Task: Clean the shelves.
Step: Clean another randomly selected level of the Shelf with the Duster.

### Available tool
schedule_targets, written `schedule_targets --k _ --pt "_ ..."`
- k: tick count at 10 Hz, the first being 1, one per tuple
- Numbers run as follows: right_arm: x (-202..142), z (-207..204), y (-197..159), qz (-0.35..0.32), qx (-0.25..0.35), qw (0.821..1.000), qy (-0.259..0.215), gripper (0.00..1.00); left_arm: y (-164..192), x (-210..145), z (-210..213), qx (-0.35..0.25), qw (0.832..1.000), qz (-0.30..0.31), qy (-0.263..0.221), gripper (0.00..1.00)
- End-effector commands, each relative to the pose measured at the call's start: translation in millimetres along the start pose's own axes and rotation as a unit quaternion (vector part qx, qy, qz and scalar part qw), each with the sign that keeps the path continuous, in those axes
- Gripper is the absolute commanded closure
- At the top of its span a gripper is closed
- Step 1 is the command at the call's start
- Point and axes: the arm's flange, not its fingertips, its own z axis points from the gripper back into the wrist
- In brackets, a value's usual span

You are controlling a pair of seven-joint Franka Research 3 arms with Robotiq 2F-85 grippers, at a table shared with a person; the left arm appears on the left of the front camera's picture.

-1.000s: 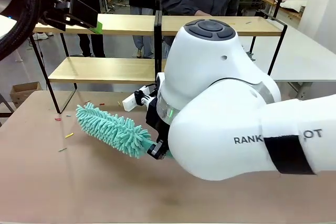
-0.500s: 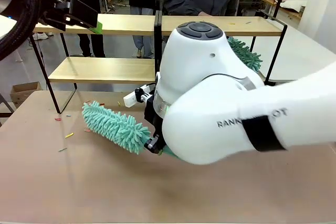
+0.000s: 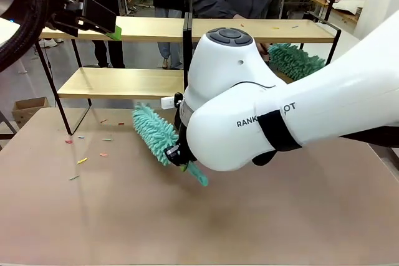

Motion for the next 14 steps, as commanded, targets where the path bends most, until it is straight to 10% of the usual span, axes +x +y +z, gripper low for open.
schedule_targets --k 1,7,14 --pt "31.6 -18.0 13.5 -0.054 -0.021 0.997 -0.044 0.88 0.6 0.6 1.6 0.003 1.000 -0.005 -0.001 0.00" --pt "120.1 -81.9 15.2 -0.087 0.005 0.995 -0.052 0.88 0.6 0.6 1.6 0.003 1.000 -0.005 -0.001 0.00" --pt "148.0 -126.2 61.6 -0.003 0.084 0.996 -0.030 0.88 0.6 0.6 1.6 0.003 1.000 -0.005 -0.001 0.00"
